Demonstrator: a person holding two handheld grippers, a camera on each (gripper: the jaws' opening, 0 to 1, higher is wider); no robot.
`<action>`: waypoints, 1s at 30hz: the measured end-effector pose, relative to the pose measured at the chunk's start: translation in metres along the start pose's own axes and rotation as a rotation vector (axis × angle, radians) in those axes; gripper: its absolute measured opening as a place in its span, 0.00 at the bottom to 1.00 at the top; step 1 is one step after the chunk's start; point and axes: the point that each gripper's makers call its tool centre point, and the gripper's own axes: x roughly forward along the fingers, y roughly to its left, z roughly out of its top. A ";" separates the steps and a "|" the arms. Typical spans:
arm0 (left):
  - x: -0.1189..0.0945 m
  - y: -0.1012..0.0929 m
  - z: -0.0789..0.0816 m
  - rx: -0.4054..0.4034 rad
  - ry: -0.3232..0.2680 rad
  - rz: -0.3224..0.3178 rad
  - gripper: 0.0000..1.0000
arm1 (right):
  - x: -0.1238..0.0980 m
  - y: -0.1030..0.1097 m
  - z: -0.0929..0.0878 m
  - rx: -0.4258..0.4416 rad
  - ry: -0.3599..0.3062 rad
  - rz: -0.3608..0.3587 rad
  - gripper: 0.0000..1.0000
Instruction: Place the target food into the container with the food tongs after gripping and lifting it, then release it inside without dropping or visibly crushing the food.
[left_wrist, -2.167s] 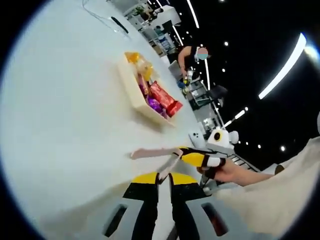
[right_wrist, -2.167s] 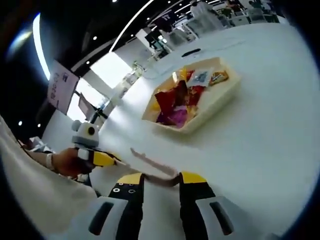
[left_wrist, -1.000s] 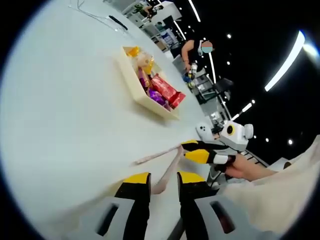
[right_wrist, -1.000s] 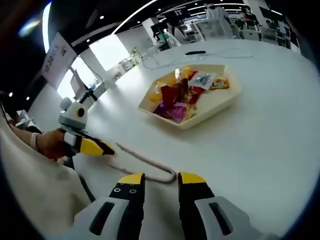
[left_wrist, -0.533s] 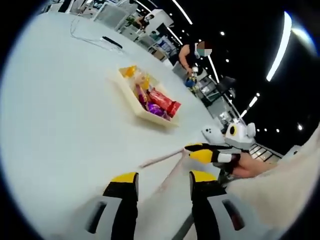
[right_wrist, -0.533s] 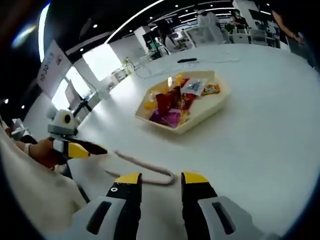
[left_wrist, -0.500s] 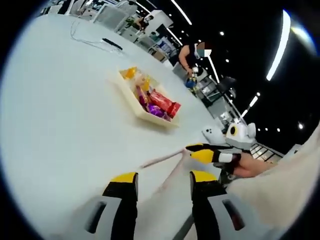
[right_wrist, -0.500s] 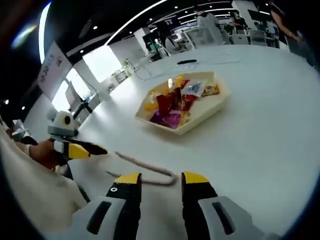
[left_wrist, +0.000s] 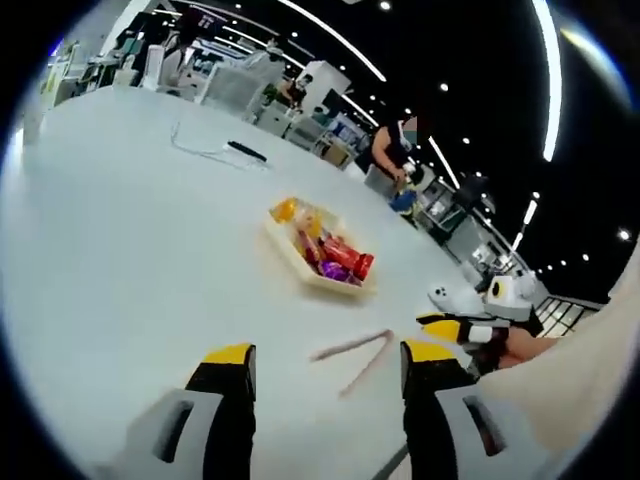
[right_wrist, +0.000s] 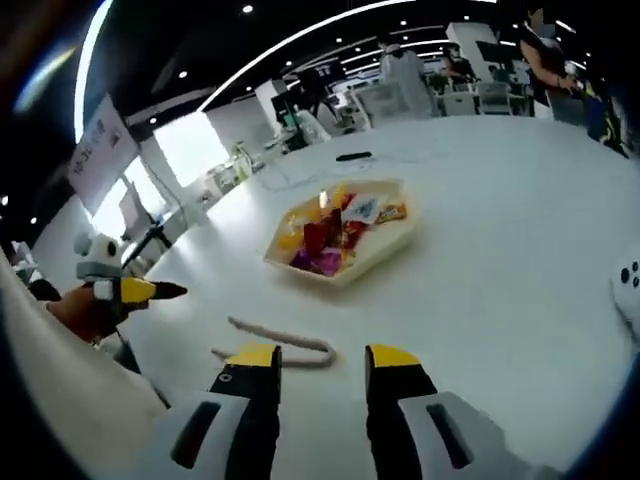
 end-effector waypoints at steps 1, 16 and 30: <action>-0.002 -0.001 0.000 -0.001 -0.005 0.002 0.59 | -0.001 0.000 0.003 -0.004 -0.006 -0.006 0.28; -0.084 0.007 0.046 0.188 -0.154 0.194 0.59 | 0.002 0.027 0.017 -0.042 -0.033 0.021 0.52; -0.150 0.023 0.068 0.270 -0.236 0.237 0.76 | 0.005 0.062 0.070 0.008 -0.180 0.009 0.77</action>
